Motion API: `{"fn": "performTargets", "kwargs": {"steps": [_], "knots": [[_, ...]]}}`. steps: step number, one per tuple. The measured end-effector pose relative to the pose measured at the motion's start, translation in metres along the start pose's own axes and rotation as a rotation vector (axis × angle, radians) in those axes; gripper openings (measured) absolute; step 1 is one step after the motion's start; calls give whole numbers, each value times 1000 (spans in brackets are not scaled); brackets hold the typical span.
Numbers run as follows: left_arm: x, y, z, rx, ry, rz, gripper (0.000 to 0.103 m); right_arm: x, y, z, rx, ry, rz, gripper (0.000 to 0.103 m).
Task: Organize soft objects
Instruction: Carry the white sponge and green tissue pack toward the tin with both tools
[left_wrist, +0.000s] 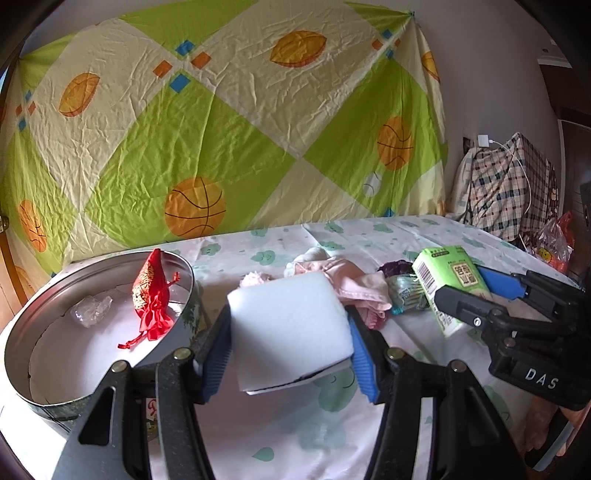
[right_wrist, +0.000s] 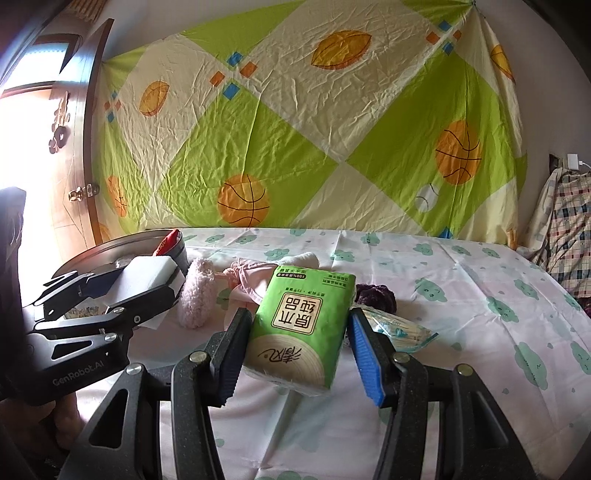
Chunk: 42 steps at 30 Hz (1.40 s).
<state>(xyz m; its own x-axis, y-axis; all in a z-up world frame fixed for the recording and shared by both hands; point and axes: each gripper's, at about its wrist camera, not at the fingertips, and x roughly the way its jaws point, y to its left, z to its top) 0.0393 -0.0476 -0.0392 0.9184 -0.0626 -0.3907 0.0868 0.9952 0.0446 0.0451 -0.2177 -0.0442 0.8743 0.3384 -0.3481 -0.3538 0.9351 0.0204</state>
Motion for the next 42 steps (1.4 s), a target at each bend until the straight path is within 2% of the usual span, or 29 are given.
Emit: {"fn": "performTargets", "kwargs": {"steps": [8, 20, 42], "knots": [[-8, 5, -2, 1, -46, 19, 57, -12, 3, -1, -13, -77, -27, 56], [-23, 13, -7, 5, -126, 70, 57, -15, 8, 0, -14, -106, -75, 56], [-28, 42, -10, -58, -124, 114, 57, -9, 45, 0, -49, -129, -36, 56]]}}
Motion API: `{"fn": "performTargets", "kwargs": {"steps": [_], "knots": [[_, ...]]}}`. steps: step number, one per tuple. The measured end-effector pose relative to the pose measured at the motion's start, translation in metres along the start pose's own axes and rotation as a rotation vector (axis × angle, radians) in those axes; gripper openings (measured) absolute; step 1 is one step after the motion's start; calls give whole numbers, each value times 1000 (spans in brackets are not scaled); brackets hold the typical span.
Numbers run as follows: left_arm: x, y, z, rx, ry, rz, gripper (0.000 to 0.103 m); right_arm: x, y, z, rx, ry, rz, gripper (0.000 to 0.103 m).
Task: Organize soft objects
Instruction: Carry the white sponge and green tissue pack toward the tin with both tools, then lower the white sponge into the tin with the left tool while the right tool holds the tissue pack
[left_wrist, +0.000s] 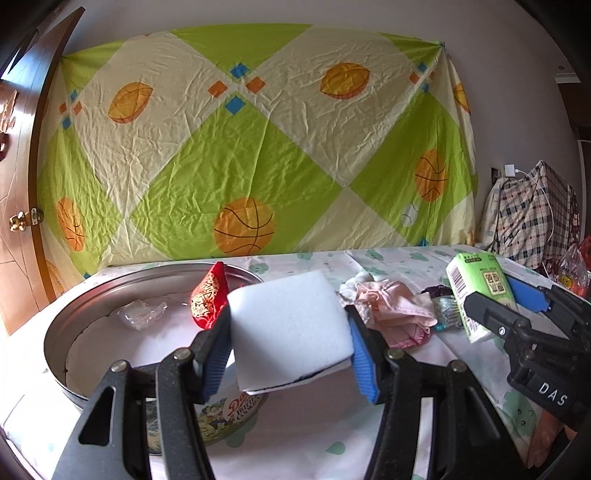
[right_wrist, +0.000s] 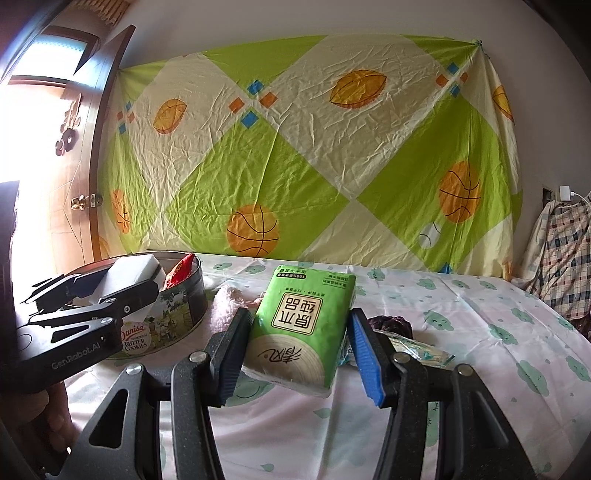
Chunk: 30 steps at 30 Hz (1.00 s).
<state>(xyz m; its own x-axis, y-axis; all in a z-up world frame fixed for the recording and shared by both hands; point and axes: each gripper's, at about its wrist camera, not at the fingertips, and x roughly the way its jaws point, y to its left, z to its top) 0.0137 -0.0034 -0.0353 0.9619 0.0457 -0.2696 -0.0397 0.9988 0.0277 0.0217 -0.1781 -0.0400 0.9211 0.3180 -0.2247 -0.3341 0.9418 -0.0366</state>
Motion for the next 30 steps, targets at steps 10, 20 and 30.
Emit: {"fn": "performTargets", "kwargs": {"steps": [10, 20, 30], "knots": [[-1, 17, -1, -31, 3, 27, 57, 2, 17, 0, -21, -4, 26, 56], [-4, 28, -3, -55, -7, 52, 57, 6, 33, 1, -29, 1, 54, 56], [-7, 44, -4, -84, -20, 83, 57, 8, 44, 0, -34, 4, 66, 56]]}}
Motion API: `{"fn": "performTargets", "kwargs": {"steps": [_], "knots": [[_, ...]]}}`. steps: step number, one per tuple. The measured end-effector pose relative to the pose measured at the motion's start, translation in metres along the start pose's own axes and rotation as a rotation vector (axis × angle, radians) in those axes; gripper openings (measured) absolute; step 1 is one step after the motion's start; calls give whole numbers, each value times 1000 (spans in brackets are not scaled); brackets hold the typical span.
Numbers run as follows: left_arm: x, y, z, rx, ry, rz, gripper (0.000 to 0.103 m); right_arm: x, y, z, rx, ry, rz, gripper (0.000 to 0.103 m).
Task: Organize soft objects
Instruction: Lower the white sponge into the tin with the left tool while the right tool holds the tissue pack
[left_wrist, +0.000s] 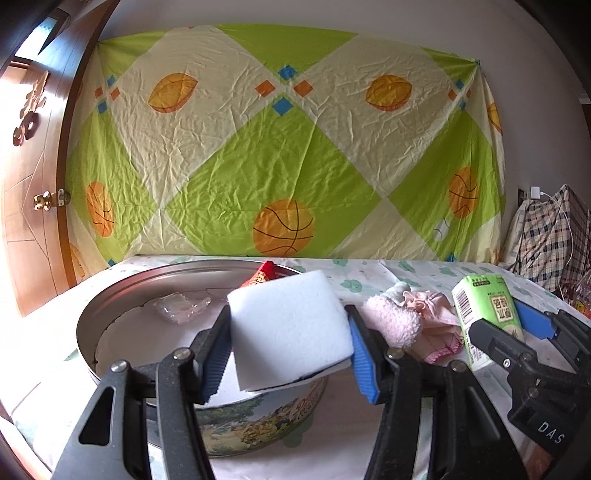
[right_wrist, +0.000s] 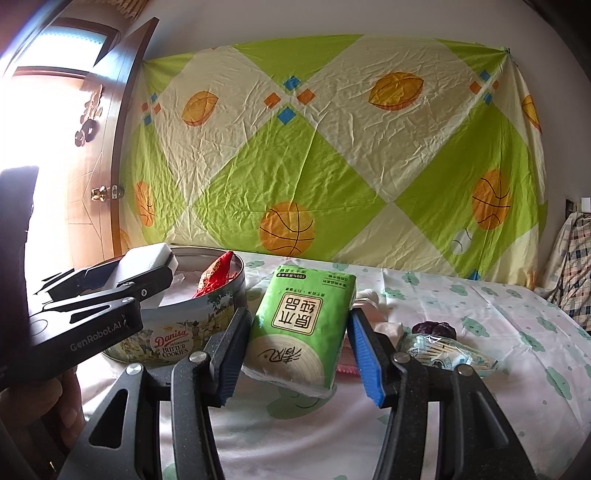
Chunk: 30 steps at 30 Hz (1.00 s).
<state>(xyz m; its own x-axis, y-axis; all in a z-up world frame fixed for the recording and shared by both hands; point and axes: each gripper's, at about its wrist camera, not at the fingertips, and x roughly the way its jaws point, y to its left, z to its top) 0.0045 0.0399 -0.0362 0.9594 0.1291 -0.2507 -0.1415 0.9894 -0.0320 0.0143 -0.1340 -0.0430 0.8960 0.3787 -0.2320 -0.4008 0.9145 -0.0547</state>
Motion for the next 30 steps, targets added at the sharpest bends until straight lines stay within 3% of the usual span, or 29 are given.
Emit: {"fn": "performTargets", "kwargs": {"steps": [30], "knots": [[2, 33, 0, -49, 10, 39, 57, 15, 39, 6, -31, 19, 83, 56]]}}
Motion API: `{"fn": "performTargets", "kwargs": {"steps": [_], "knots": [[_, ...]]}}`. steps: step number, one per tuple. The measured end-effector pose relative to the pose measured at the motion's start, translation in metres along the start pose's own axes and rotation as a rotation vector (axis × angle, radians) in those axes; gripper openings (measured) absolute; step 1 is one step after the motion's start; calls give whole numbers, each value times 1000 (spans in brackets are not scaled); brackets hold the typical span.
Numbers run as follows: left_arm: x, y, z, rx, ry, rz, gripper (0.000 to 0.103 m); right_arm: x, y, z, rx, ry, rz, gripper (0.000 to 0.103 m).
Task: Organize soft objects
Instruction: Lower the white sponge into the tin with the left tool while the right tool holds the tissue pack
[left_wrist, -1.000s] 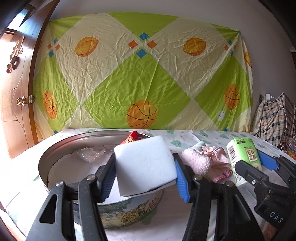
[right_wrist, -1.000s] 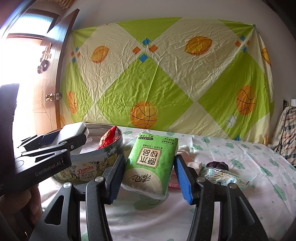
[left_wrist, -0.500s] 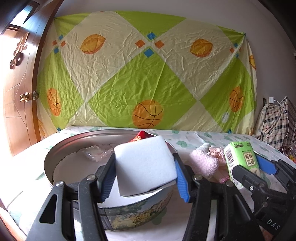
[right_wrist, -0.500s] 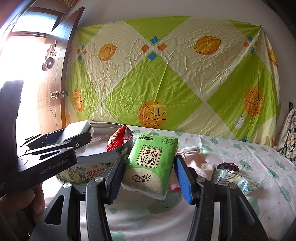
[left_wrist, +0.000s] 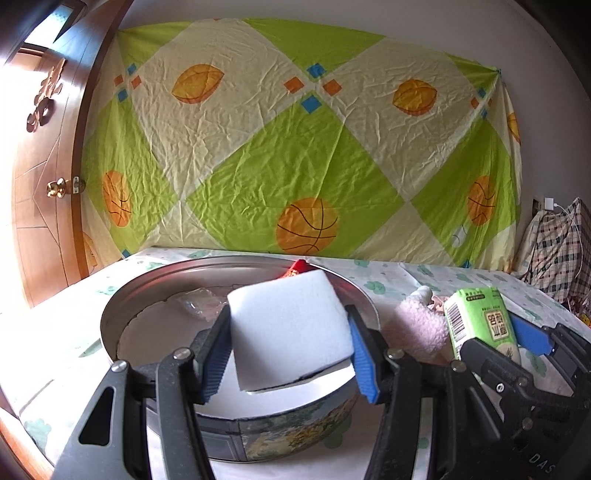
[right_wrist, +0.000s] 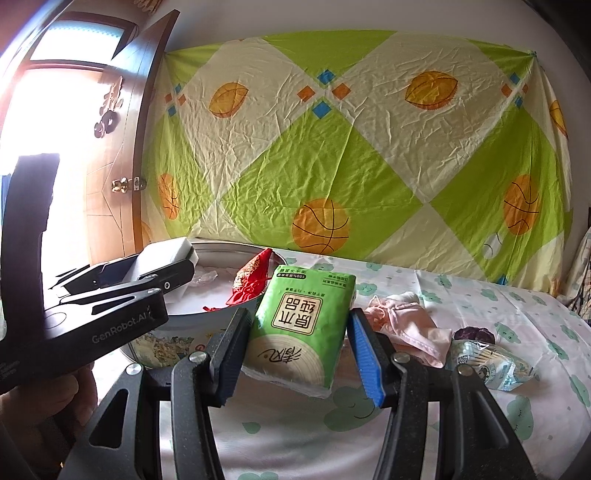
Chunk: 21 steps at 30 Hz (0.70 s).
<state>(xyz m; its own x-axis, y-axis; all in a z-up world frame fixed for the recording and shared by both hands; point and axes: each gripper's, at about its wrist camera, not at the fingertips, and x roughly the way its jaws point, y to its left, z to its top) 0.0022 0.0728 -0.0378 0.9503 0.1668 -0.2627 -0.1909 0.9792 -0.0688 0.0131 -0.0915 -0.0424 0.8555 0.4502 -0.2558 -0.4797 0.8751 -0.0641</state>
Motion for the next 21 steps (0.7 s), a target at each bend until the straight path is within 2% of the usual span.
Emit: {"fn": "performTargets", "kwargs": {"steps": [21], "knots": [[4, 30, 3, -38, 17, 44, 57, 14, 23, 4, -18, 24, 65, 56]]}}
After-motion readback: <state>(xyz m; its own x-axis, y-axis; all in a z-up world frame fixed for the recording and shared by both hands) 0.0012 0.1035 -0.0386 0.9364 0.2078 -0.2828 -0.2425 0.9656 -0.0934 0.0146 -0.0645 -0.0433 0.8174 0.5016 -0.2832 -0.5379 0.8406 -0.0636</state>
